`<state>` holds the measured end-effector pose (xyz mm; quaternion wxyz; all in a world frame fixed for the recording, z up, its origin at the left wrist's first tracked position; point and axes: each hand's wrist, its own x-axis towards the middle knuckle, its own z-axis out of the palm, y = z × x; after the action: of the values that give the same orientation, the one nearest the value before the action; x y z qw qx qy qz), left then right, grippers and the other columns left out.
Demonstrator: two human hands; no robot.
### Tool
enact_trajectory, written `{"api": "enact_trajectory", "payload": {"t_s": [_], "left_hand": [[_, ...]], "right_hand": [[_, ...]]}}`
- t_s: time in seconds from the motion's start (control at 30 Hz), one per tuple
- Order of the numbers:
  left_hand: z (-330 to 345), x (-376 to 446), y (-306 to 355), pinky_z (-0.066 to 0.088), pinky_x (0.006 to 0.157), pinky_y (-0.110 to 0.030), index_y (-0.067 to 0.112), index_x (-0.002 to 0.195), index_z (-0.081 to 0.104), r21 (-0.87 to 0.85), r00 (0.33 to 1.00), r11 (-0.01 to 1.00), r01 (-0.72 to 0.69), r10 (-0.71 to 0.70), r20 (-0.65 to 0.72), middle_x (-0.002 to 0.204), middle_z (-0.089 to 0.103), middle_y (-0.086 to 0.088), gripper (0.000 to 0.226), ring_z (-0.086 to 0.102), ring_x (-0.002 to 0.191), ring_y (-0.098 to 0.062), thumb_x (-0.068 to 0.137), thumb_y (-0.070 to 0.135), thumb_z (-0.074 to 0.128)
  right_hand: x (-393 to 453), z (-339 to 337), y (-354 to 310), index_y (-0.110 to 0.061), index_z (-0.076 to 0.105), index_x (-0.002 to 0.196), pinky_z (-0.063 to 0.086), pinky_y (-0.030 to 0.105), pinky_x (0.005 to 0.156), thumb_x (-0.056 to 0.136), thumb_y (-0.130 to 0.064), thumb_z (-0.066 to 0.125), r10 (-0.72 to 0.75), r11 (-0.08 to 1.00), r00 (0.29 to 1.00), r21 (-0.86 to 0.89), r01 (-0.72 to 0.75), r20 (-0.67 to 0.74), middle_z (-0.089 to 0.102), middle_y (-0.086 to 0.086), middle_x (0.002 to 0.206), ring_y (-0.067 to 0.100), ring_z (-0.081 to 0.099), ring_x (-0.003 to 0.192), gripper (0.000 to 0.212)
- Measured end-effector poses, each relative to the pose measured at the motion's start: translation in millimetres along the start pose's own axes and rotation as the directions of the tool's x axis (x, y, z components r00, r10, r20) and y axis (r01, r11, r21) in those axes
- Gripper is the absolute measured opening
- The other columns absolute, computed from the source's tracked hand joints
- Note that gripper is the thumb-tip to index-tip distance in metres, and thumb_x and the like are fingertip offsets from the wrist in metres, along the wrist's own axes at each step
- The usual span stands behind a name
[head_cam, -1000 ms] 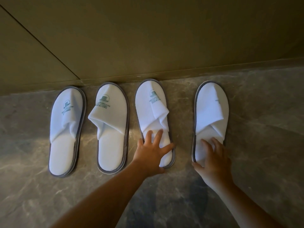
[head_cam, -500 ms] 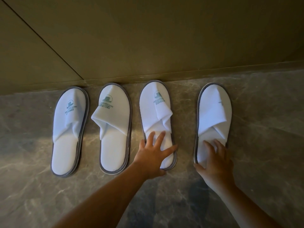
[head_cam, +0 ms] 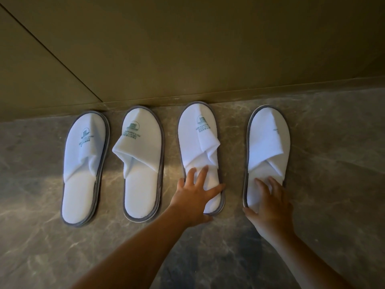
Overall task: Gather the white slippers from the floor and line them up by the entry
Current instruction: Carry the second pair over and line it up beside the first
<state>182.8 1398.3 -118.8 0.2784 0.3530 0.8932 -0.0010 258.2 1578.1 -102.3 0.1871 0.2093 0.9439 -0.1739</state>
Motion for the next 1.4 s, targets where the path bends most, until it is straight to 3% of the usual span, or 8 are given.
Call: {"api": "enact_trajectory", "payload": {"t_s": [0.27, 0.43, 0.5, 0.73, 0.97, 1.4], "left_hand": [[1, -1, -3, 0.019, 0.111, -0.056, 0.047, 0.134, 0.004, -0.003, 1.0, 1.0, 0.009, -0.009, -0.016, 0.155, -0.007, -0.004, 0.082, 0.0, 0.139, -0.036, 0.072, 0.062, 0.054], [1, -4, -6, 0.015, 0.113, -0.055, 0.047, 0.135, -0.002, -0.006, 1.0, 1.0, 0.012, -0.012, -0.02, 0.155, -0.01, -0.003, 0.085, -0.003, 0.14, -0.034, 0.072, 0.064, 0.052], [0, -5, -6, 0.012, 0.113, -0.054, 0.046, 0.136, -0.005, -0.024, 1.0, 1.0, 0.019, -0.019, -0.008, 0.155, -0.011, -0.002, 0.09, -0.005, 0.141, -0.034, 0.071, 0.064, 0.053], [-2, -8, -8, 0.008, 0.115, -0.05, 0.038, 0.139, -0.008, -0.07, 0.998, 0.996, 0.058, -0.057, 0.017, 0.155, -0.011, -0.003, 0.096, -0.008, 0.142, -0.03, 0.07, 0.063, 0.054], [-2, -9, -7, 0.008, 0.115, -0.048, 0.038, 0.139, -0.008, -0.066, 0.998, 0.996, 0.06, -0.06, 0.009, 0.155, -0.011, -0.001, 0.094, -0.007, 0.142, -0.03, 0.071, 0.063, 0.053], [-4, -9, -6, 0.007, 0.115, -0.049, 0.037, 0.139, -0.008, -0.059, 0.997, 0.996, 0.068, -0.066, 0.037, 0.156, -0.011, -0.003, 0.094, -0.009, 0.142, -0.03, 0.072, 0.063, 0.053]], "right_hand": [[-1, 3, 0, -0.023, 0.022, 0.138, 0.033, 0.045, 0.107, 0.073, -0.043, 0.064, -0.005, 1.0, 1.0, -0.004, 0.005, -0.017, 0.019, 0.011, 0.15, 0.028, 0.018, 0.137, 0.08], [1, 7, -4, -0.021, 0.003, 0.141, 0.03, 0.048, 0.108, 0.062, -0.059, 0.067, 0.176, 0.981, 0.983, 0.088, -0.171, -0.058, 0.008, 0.016, 0.153, 0.034, 0.016, 0.138, 0.108], [4, 9, -4, -0.021, -0.004, 0.141, 0.027, 0.048, 0.11, 0.064, -0.058, 0.066, 0.208, 0.974, 0.978, 0.093, -0.205, -0.028, 0.006, 0.017, 0.153, 0.035, 0.014, 0.138, 0.11], [13, 6, 5, -0.022, 0.004, 0.141, 0.024, 0.044, 0.111, 0.069, -0.046, 0.068, 0.101, 0.99, 0.995, 0.097, -0.099, -0.022, 0.005, 0.012, 0.154, 0.032, 0.013, 0.139, 0.099], [27, 1, 13, -0.028, 0.012, 0.14, 0.027, 0.05, 0.11, 0.068, -0.037, 0.07, 0.043, 0.989, 0.999, 0.141, -0.039, -0.026, 0.003, 0.011, 0.153, 0.033, 0.011, 0.138, 0.093], [22, 11, 11, -0.03, 0.016, 0.139, 0.026, 0.048, 0.109, 0.067, -0.039, 0.07, -0.014, 0.993, 0.999, 0.116, 0.018, -0.037, 0.007, 0.011, 0.153, 0.032, 0.012, 0.138, 0.09]]}}
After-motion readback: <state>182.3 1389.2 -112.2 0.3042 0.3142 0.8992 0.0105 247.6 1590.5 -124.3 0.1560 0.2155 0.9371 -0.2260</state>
